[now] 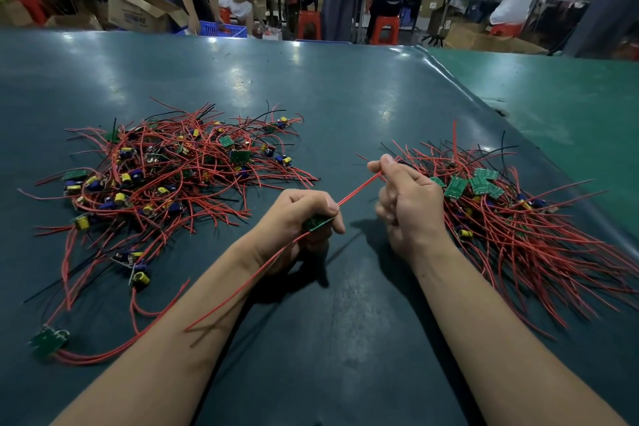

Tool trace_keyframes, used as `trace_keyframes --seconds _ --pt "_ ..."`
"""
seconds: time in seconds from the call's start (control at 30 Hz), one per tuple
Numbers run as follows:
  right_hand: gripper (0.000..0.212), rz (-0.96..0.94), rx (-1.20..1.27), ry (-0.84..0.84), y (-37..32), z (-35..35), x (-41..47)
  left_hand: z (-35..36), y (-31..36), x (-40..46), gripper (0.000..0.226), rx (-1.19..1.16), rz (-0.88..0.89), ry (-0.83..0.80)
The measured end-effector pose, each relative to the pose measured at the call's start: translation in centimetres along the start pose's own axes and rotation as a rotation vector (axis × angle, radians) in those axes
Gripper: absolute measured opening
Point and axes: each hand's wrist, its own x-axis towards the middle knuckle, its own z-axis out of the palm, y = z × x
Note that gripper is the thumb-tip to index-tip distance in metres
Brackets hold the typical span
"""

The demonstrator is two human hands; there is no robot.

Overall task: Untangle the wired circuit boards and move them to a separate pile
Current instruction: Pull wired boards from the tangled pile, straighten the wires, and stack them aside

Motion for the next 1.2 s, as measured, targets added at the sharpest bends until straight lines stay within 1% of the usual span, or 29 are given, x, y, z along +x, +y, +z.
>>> trace_keyframes --seconds 0.1,0.2,0.27,0.33,0.43,0.5,0.6,0.7,0.77,0.83,0.93,1.03,1.07,1.1,1.13,1.17,1.2 --pt "0.026 -0.006 0.046 0.062 0.1 -0.1 0.3 0.1 0.2 0.1 0.021 -0.038 0.015 -0.015" --pt "0.031 0.032 0.159 0.128 -0.2 -0.5 0.6 0.1 0.7 -0.6 0.016 -0.130 0.011 -0.023" --pt "0.034 0.069 0.205 0.141 -0.3 -0.6 0.6 -0.1 1.0 -0.8 0.012 -0.177 0.000 0.035" --pt "0.036 0.124 0.134 0.057 0.0 -0.2 0.2 -0.2 1.1 -0.7 0.017 -0.125 0.022 0.136" --pt "0.041 0.239 -0.080 -0.185 0.9 1.2 -1.2 0.2 0.9 -0.4 0.023 -0.030 0.094 0.227" --pt "0.038 0.231 -0.149 -0.286 1.2 1.4 -1.7 0.6 0.5 -0.3 0.027 0.012 0.115 0.230" --pt "0.023 0.176 -0.161 -0.324 1.3 1.1 -1.8 0.7 0.1 -0.3 0.027 0.094 0.119 0.183" --pt "0.022 0.141 -0.164 -0.278 1.1 1.1 -1.9 0.5 0.1 -0.3 0.026 0.138 0.080 0.180" --pt "0.024 0.108 -0.126 -0.217 0.7 1.1 -1.6 0.4 0.3 -0.4 0.024 0.148 0.041 0.167" --pt "0.026 0.081 -0.057 -0.129 0.2 1.0 -1.2 0.4 0.6 -0.6 0.018 0.054 0.000 0.110" --pt "0.027 0.097 0.091 0.003 -0.2 0.7 -0.5 0.4 0.8 -0.7 0.021 -0.123 -0.033 0.026" --pt "0.026 0.158 0.245 0.139 -0.6 0.0 0.2 -0.1 1.1 -1.0 0.013 -0.234 0.021 0.007" --pt "0.025 0.166 0.262 0.159 -0.7 -0.3 0.4 -0.4 1.2 -1.1 0.010 -0.253 0.045 0.022" --pt "0.026 0.171 0.227 0.141 -0.8 -0.4 0.3 -0.7 1.4 -1.0 0.012 -0.233 0.061 0.064" --pt "0.029 0.184 0.142 0.077 -0.8 -0.3 0.1 -0.9 1.3 -0.9 0.017 -0.165 0.076 0.125" --pt "0.034 0.213 0.018 -0.036 -0.5 0.0 -0.5 -0.8 1.2 -0.8 0.021 -0.088 0.094 0.185" --pt "0.039 0.252 -0.112 -0.183 -0.1 0.5 -1.2 -0.6 1.0 -0.7 0.022 -0.035 0.112 0.219"
